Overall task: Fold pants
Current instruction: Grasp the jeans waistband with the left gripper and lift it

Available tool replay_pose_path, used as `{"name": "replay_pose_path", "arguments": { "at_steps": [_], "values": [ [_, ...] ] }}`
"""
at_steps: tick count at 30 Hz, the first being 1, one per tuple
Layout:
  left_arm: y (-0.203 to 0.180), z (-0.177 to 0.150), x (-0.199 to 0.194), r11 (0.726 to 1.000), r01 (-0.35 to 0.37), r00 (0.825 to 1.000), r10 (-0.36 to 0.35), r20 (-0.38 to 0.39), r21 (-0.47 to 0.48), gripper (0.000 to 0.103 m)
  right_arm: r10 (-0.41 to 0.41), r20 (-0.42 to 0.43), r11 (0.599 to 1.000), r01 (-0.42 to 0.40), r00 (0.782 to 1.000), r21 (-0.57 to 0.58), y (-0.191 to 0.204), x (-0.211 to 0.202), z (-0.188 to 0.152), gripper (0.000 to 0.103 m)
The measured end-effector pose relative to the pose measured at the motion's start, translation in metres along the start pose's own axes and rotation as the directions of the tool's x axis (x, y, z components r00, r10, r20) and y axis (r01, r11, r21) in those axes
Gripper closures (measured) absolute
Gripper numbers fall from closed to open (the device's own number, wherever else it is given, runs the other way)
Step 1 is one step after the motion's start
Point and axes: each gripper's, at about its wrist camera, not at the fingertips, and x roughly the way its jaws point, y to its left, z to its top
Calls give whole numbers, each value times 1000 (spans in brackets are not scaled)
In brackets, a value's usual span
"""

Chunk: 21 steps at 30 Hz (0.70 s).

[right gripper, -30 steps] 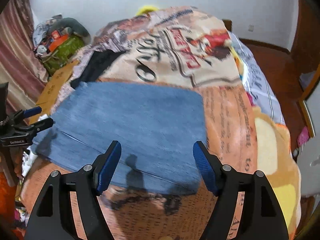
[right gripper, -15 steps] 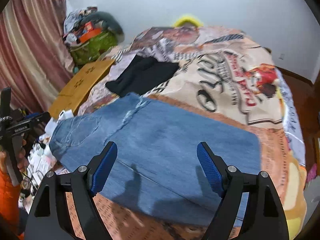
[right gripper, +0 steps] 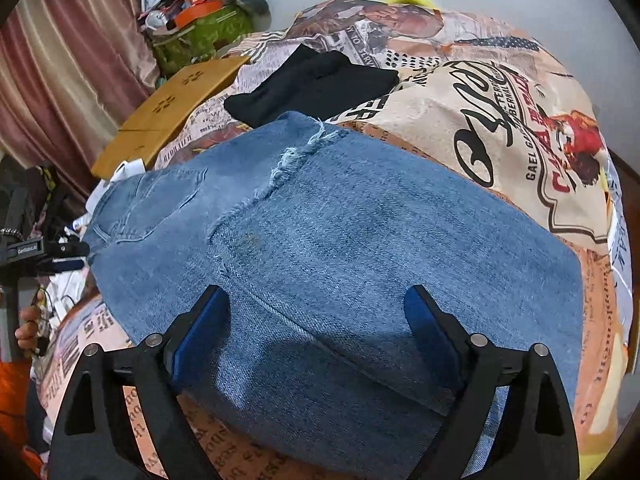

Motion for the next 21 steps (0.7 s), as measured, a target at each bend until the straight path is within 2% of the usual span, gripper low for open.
{"name": "replay_pose_path", "arguments": {
  "at_steps": [2,5,8,11,14,16,17,18,21],
  "values": [
    [8,0,9,997,53,998,-54,-27,-47,0,1,-1,1000,-1,1000,1,-1,0,1,11],
    [11,7,16,995,75,997,-76,-17,-66,0,2,-1,1000,-2,1000,2,-1,0,1,11],
    [18,20,26,983,144,989,-146,-14,-111,0,2,-1,1000,-2,1000,2,-1,1,2,11],
    [21,34,38,983,131,991,-134,-12,-127,1,2,0,1000,-2,1000,3,-1,0,2,11],
    [22,41,35,984,113,994,-111,23,-135,18,2,-1,1000,-2,1000,2,-1,1,2,11],
    [22,40,23,983,101,992,-88,91,-151,38,2,-2,1000,-2,1000,2,-1,1,2,11],
    [21,37,14,985,68,989,-46,137,-157,46,2,-2,1000,-2,1000,2,-1,1,2,11],
    [18,38,10,987,30,987,-4,163,-157,61,3,-2,1000,-3,1000,2,-1,0,2,11],
    [6,35,-5,992,-1,974,29,223,-125,68,3,-3,1000,-3,1000,2,-1,1,2,11]
  ]
}}
